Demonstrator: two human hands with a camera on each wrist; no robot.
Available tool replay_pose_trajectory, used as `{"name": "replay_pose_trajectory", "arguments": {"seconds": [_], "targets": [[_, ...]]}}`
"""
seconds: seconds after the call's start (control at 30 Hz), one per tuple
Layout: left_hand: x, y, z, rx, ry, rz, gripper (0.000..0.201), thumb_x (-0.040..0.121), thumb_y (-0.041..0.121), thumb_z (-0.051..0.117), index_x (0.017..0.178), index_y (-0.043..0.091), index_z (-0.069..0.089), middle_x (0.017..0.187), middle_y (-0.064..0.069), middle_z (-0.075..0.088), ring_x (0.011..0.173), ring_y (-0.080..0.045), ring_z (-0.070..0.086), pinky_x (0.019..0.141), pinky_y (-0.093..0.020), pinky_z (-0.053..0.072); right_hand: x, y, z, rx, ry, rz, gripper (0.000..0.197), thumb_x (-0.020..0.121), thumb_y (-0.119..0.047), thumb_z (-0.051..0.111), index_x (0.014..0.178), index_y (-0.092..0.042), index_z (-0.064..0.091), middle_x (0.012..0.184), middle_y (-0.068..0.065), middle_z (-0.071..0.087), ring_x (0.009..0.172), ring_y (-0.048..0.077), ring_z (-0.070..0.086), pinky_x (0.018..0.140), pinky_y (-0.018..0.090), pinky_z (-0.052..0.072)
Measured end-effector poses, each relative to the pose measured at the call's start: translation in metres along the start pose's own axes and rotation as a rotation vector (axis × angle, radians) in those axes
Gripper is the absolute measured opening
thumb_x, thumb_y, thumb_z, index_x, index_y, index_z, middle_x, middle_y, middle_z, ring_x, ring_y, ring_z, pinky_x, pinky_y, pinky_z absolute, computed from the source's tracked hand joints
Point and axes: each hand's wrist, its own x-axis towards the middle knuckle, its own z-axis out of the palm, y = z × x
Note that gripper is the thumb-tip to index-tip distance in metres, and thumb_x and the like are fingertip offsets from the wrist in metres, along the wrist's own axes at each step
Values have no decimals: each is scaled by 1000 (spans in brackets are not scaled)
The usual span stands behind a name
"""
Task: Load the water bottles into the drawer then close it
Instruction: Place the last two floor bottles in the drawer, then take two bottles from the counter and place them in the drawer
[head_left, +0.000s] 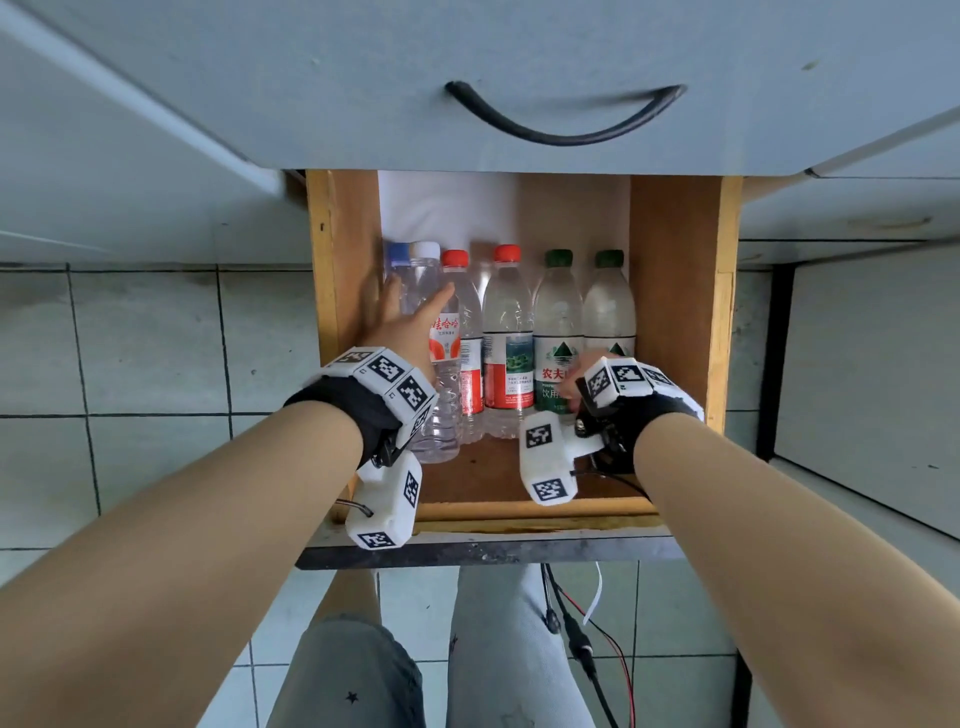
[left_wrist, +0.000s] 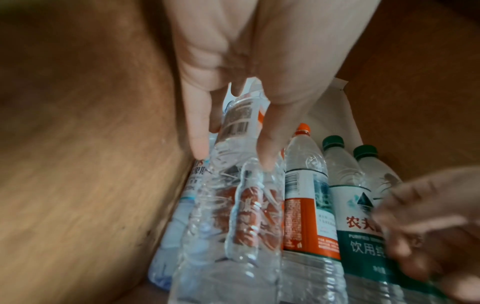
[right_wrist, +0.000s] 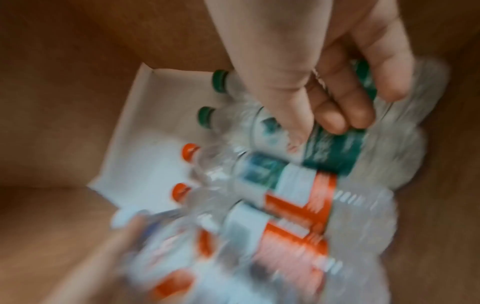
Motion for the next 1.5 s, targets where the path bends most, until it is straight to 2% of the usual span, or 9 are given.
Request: {"name": "replay_pose_trajectory", "arguments": {"seconds": [0.1, 0.27, 0.4, 0.47, 0.57, 0.7, 0.8, 1.03, 1.5], "targets": [[-6, -2, -2, -33, 26, -9, 101, 77, -17, 57, 145, 42, 11, 157, -4, -21, 145, -26, 18, 104, -31, 40, -16, -33, 35, -107, -31, -185, 46, 85, -28, 60, 127, -10, 49, 106, 10, 65, 96, 27, 66, 85, 40, 56], [-9, -1, -8, -36, 30, 7, 90, 80, -16, 47, 146, 35, 14, 159, 0, -15, 148, -25, -3, 117, -41, 27, -26, -58, 87, 25, -18, -348, 59, 86, -8, 60, 139, -4, 34, 140, 19, 47, 127, 32, 49, 107, 38, 40], [-19, 1, -14, -14, 9, 47, 71, 85, -7, 47, 146, 24, 25, 160, -6, -2, 148, -26, 3, 120, -37, 17, -22, -51, 78, -3, -90, -299, 54, 83, -11, 61, 134, -9, 45, 137, 12, 52, 107, 24, 58, 77, 18, 52], [-32, 5, -21, -46, -3, 79, 58, 89, -1, 47, 142, 19, 36, 158, -10, 17, 144, -25, 23, 116, -32, 24, -29, -49, 70, 30, -121, -306, 50, 87, -12, 58, 135, -7, 45, 132, 11, 55, 97, 17, 53, 59, 12, 44], [-63, 12, -36, -226, -2, 90, 44, 91, 5, 48, 134, 11, 48, 142, -11, 49, 129, -24, 48, 109, -34, 37, -60, -49, 62, 254, -93, -309, 44, 88, -6, 55, 132, -2, 48, 126, 20, 59, 96, 24, 57, 71, 25, 50], [-116, 28, -67, -562, 53, 110, 36, 89, 8, 53, 125, 10, 57, 123, -9, 62, 107, -21, 60, 95, -33, 46, -132, -55, 45, 449, 37, -394, 34, 90, -1, 49, 124, 0, 52, 79, 8, 60, 63, 15, 55, 55, 22, 48], [-159, 43, -97, -778, 96, 171, 32, 90, 9, 52, 121, 11, 59, 110, -7, 64, 91, -17, 61, 76, -29, 49, -190, -58, 30, 477, 167, -528, 23, 89, -1, 50, 110, -5, 58, 86, 7, 60, 65, 12, 57, 58, 23, 50], [-259, 68, -165, -1051, 156, 344, 19, 92, 16, 50, 91, 28, 64, 93, 3, 71, 87, -14, 67, 76, -28, 49, -306, -79, 4, 536, 325, -823, 30, 85, 2, 50, 73, -24, 56, 71, -1, 61, 62, 11, 57, 56, 21, 48], [-347, -9, -272, -1540, 910, 409, 20, 84, 6, 54, 86, 24, 63, 81, 8, 67, 77, -6, 63, 66, -19, 46, -416, -202, 28, 327, 204, -1176, 23, 82, 1, 59, 79, -21, 56, 71, -4, 57, 65, 10, 53, 63, 26, 48]]}}
